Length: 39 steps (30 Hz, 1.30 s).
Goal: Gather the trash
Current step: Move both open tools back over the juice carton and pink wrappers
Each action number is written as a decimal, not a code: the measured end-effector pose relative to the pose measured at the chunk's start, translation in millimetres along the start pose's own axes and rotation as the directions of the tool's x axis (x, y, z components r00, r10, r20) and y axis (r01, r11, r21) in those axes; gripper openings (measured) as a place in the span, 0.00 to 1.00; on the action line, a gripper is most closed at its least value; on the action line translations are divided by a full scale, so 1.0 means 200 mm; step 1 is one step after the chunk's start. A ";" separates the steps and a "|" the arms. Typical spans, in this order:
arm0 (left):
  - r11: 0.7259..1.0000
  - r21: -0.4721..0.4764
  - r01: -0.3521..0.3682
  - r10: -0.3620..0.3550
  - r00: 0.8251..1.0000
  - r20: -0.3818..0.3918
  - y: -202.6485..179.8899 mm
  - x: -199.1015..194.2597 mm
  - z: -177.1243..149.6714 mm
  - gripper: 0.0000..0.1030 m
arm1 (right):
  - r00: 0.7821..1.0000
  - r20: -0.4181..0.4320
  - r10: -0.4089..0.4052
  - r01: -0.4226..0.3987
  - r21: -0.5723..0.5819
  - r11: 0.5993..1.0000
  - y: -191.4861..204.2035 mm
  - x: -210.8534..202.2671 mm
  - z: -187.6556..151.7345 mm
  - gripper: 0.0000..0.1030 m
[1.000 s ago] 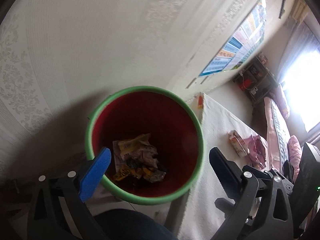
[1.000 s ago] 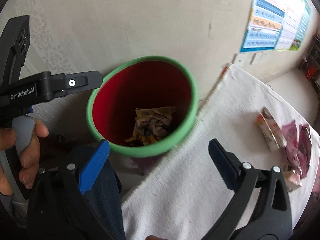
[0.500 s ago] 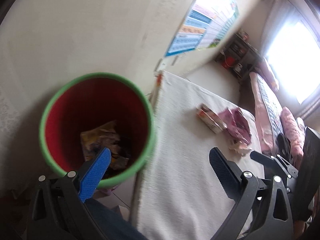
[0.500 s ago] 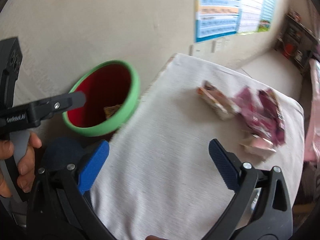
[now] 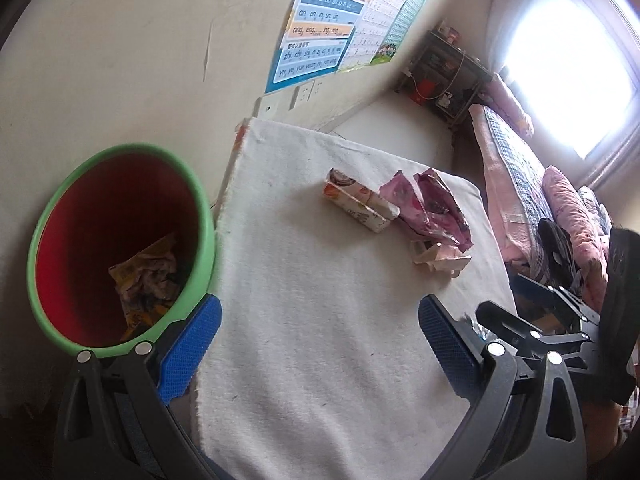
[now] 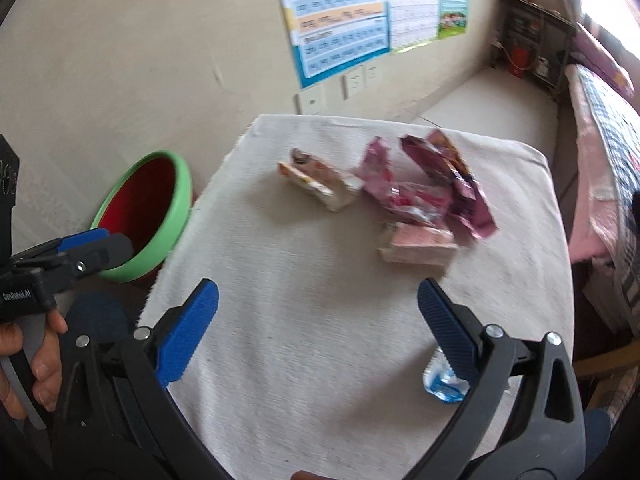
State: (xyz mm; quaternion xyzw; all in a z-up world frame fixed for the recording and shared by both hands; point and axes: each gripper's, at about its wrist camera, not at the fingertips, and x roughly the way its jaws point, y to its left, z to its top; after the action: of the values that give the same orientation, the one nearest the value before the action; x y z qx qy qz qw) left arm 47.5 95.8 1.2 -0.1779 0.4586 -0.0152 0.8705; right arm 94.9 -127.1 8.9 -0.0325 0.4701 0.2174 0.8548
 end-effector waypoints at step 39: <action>0.995 -0.070 0.067 -0.074 0.992 -0.106 -0.27 0.56 0.25 0.91 | 0.993 0.038 -0.110 0.104 0.129 0.986 -0.80 0.12 0.24 0.91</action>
State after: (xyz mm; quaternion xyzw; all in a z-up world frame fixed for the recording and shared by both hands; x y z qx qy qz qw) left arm 159.8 38.2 -43.1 -0.2214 0.4988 -0.0404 0.8369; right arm 207.9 -251.5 -8.4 0.0018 0.4613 0.1415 0.8759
